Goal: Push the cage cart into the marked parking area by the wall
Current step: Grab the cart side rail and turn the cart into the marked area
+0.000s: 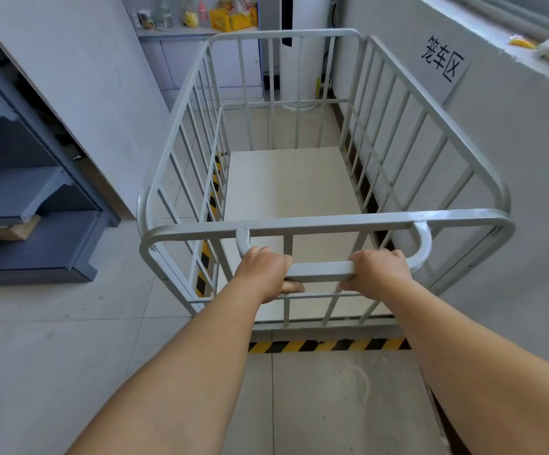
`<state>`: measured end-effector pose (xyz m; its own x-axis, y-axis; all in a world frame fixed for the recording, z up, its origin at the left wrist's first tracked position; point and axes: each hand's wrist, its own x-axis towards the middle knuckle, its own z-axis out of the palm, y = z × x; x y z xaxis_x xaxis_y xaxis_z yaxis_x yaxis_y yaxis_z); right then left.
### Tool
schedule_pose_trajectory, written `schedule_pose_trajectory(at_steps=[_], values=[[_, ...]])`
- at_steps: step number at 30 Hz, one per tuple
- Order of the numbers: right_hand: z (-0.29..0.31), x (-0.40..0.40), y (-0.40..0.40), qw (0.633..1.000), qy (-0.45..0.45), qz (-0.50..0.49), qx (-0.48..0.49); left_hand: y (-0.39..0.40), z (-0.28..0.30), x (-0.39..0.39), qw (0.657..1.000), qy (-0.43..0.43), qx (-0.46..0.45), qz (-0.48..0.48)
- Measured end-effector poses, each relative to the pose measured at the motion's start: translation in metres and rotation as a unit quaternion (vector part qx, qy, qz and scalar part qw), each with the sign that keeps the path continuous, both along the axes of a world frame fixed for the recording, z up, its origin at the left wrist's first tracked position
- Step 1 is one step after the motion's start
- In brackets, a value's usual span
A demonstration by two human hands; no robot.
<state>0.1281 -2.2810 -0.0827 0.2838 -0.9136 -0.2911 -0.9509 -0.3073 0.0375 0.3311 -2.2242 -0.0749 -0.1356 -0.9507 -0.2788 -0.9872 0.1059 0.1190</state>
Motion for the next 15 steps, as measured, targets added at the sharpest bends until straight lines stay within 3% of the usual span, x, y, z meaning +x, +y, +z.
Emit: schedule_pose_trajectory(at_steps=[5, 9, 15], values=[[0.006, 0.039, 0.015, 0.999, -0.05, 0.007, -0.002, 0.007, -0.001, 0.024, 0.99, 0.134, -0.045, 0.024], [0.019, 0.092, 0.033, 0.989, -0.147, 0.014, -0.011, 0.018, 0.006, 0.057, 0.985, 0.148, -0.079, 0.049], [0.032, 0.161, 0.051, 0.981, -0.191, 0.019, -0.012, 0.043, 0.018, 0.127, 0.984, 0.132, -0.095, 0.073]])
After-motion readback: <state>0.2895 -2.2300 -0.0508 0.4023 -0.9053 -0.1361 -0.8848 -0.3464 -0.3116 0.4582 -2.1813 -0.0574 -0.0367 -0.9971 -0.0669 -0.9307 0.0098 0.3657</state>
